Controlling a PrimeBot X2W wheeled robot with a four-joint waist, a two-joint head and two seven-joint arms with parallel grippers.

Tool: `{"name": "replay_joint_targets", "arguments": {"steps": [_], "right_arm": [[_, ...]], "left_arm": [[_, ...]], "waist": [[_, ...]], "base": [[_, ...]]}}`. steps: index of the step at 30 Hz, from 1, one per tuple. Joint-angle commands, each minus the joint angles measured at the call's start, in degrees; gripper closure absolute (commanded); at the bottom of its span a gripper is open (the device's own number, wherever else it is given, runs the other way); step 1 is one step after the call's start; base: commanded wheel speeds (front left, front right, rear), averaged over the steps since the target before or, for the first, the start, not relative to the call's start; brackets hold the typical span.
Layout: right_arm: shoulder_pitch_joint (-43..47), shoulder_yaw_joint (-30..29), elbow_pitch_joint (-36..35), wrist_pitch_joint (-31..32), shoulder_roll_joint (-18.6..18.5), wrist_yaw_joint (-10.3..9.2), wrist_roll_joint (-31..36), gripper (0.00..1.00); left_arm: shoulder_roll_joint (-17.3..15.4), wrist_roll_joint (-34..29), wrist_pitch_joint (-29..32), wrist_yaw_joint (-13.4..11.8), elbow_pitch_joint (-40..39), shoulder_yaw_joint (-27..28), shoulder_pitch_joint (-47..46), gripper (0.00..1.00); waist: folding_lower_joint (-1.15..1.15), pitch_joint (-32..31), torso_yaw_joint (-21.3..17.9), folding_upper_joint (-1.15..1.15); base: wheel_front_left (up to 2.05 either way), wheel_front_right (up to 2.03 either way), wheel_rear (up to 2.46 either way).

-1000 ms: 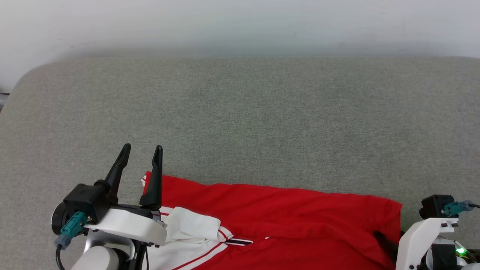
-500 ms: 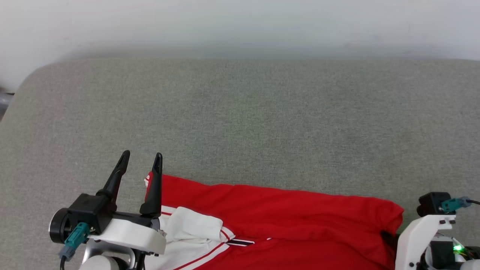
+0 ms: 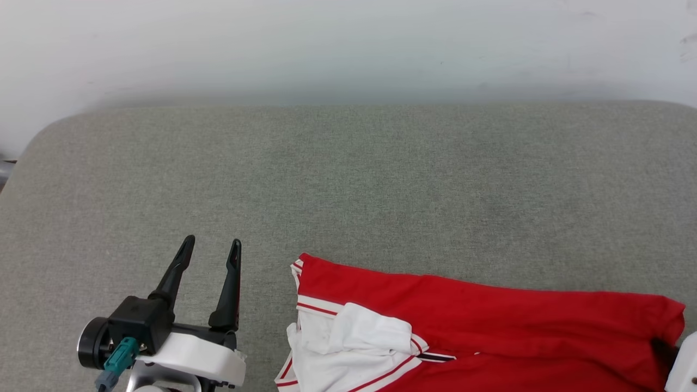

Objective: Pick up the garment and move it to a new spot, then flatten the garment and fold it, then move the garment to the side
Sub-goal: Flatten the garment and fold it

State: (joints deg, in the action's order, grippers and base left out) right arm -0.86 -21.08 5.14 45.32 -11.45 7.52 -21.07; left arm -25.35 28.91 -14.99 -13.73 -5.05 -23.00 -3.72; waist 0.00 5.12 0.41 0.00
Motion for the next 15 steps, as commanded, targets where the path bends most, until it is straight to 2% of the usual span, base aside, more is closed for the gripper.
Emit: {"name": "replay_joint_targets", "arguments": {"steps": [1, 4, 10, 13, 15], "right_arm": [[-0.1, -0.9, -0.3, 0.9, 1.3, -0.06, -1.9, 1.00], [-1.8, -3.1, -0.7, 5.6, 5.4, -0.05, -11.8, 1.00], [-2.9, -5.7, -2.2, 17.3, 8.6, -0.05, -32.1, 1.00], [-2.9, -3.4, 0.4, 19.6, 8.7, -0.05, -44.2, 1.00], [-2.6, -0.5, 1.1, 18.8, 8.6, -0.05, -49.7, 1.00]], "left_arm": [[0.1, 0.0, -0.1, -0.4, 0.1, 0.0, 0.9, 0.00], [0.1, 0.1, 0.1, -0.6, 0.1, -0.2, 1.1, 0.00], [0.2, 0.2, 0.6, -0.9, 0.2, -0.7, 1.3, 0.00], [0.2, 0.3, 0.9, -1.0, 0.0, -0.9, 1.3, 0.00], [0.3, 0.3, 1.1, -1.0, -0.1, -1.1, 1.2, 0.00]], "waist": [[0.00, -0.3, -0.1, 0.00], [0.00, -0.8, -0.1, 0.00], [0.00, -1.8, 0.5, 0.00], [0.00, -2.3, 1.1, 0.00], [0.00, -2.4, 1.6, 0.00]], "base": [[0.00, 0.00, 0.00], [0.00, 0.00, 0.00], [0.00, 0.00, 0.00], [0.00, 0.00, 0.00], [0.00, 0.00, 0.00]]}}
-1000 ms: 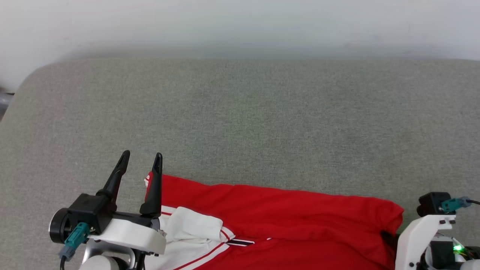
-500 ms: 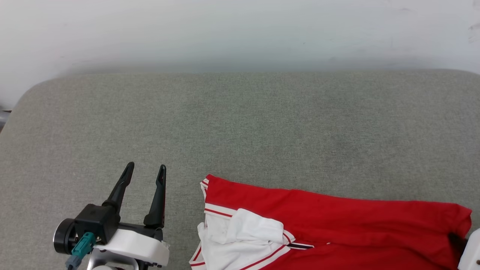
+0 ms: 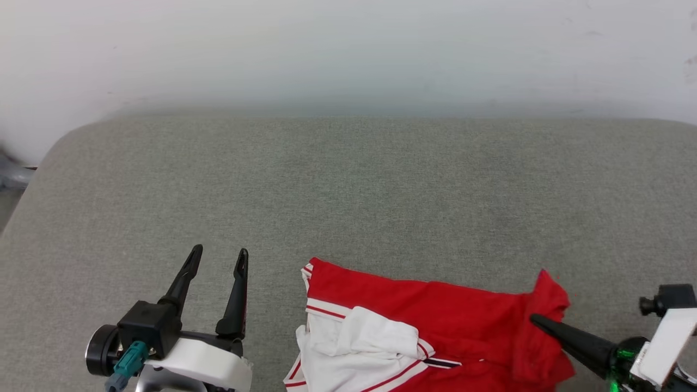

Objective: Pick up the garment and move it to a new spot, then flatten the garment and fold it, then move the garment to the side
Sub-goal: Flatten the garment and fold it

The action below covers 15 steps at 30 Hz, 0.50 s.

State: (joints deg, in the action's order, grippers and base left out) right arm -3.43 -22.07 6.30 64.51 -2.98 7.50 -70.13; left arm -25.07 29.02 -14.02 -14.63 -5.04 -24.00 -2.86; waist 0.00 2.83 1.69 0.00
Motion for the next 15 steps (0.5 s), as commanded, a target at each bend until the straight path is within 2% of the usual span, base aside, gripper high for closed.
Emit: {"name": "replay_joint_targets", "arguments": {"steps": [1, 8, 15], "right_arm": [[0.2, 2.1, 0.1, -0.9, 0.1, -0.02, -2.6, 1.00], [0.1, 14.0, -0.4, -6.4, 0.2, -0.02, -9.0, 1.00], [-3.4, 24.2, 1.3, -11.3, 0.1, -0.02, -8.5, 1.00]], "left_arm": [[0.1, 0.2, 0.2, 0.0, -0.1, -0.3, 0.1, 0.00], [0.4, 0.2, 0.4, 0.5, 0.0, -0.9, -1.2, 0.00], [0.7, 0.3, -0.1, 1.3, 0.7, -0.7, -2.6, 0.00]], "waist": [[0.00, -0.2, 0.8, 0.00], [0.00, 0.5, 3.9, 0.00], [0.00, 3.0, 6.2, 0.00]], "base": [[0.00, 0.00, 0.00], [0.00, 0.00, 0.00], [0.00, 0.00, 0.00]]}}
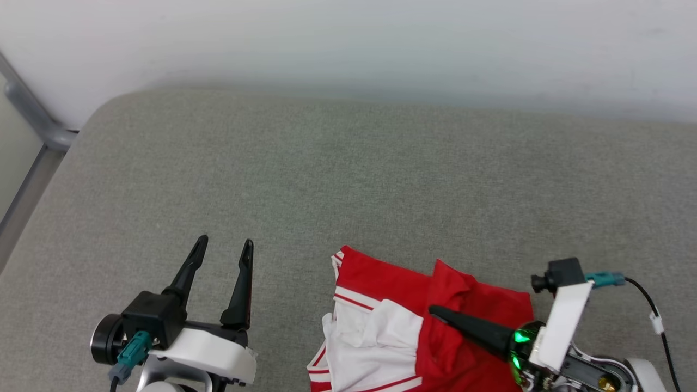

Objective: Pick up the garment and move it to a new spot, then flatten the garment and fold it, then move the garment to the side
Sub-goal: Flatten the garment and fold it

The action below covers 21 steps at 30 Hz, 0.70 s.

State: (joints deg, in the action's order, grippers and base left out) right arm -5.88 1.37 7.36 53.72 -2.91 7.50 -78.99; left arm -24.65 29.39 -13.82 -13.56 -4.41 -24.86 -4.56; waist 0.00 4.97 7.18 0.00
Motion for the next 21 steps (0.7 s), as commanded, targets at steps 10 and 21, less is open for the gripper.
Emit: {"name": "replay_joint_targets", "arguments": {"steps": [10, 21], "right_arm": [[-7.3, 11.8, 5.0, -8.5, 0.0, -0.02, 4.3, 1.00], [-10.1, 18.6, 7.8, -14.6, 0.0, -0.02, 6.0, 0.00]], "left_arm": [[1.9, -0.5, -1.0, 1.8, 1.3, 0.4, -4.4, 0.00], [3.7, -1.4, -1.4, 3.8, 3.8, 0.4, -5.9, 0.00]], "waist": [[0.00, 6.0, 1.2, 0.00], [0.00, 6.6, 0.4, 0.00]], "base": [[0.00, 0.00, 0.00], [0.00, 0.00, 0.00]]}}
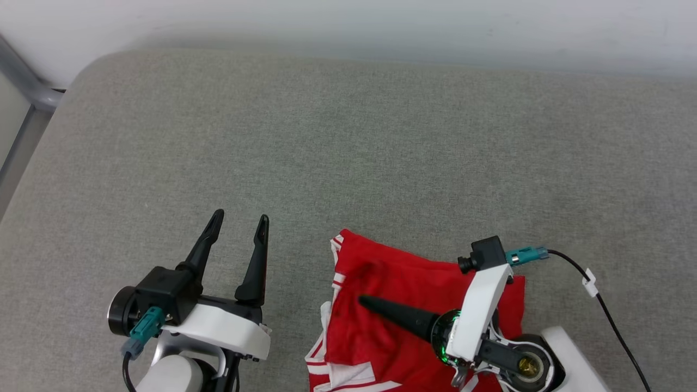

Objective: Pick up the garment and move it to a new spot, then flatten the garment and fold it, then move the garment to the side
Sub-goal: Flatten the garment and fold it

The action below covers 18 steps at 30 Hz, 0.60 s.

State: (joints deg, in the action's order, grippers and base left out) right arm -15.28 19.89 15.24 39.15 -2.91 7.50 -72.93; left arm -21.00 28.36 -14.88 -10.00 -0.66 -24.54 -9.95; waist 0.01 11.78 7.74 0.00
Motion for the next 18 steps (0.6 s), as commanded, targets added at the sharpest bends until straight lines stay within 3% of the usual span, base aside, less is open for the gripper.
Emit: {"name": "replay_joint_targets", "arguments": {"steps": [1, 5, 10, 14, 18], "right_arm": [[-0.8, 0.4, -0.6, -0.7, 0.0, -0.02, 0.6, 0.00], [-0.7, 1.7, -3.8, -5.3, -1.4, -0.02, 4.9, 0.00], [0.1, 0.6, -5.8, -16.0, -4.8, -0.02, 16.8, 0.00], [2.0, -3.8, -5.3, -22.7, -7.2, -0.02, 28.7, 0.00], [5.0, -11.1, -6.6, -25.5, -6.2, -0.02, 38.8, 0.00]], "left_arm": [[0.2, -0.4, -0.3, 0.4, 0.2, 0.2, -0.4, 0.00], [0.6, -0.5, -0.4, 0.9, 1.0, 0.2, 0.1, 0.00], [0.8, -0.8, -0.4, 1.0, 1.4, 0.3, 0.8, 0.00], [0.7, -0.9, -0.4, 0.8, 1.6, 0.6, 1.5, 0.00], [0.6, -0.7, -0.4, 0.4, 1.6, 1.0, 2.1, 0.00]], "waist": [[-0.01, -0.5, -0.3, 0.00], [-0.01, -1.9, -1.2, 0.00], [-0.01, -3.5, -2.6, 0.00], [-0.01, -4.7, -3.9, 0.00], [-0.01, -6.0, -5.0, 0.00]], "base": [[0.00, 0.00, 0.00], [0.00, 0.00, 0.00], [0.00, 0.00, 0.00], [0.00, 0.00, 0.00], [0.00, 0.00, 0.00]]}}
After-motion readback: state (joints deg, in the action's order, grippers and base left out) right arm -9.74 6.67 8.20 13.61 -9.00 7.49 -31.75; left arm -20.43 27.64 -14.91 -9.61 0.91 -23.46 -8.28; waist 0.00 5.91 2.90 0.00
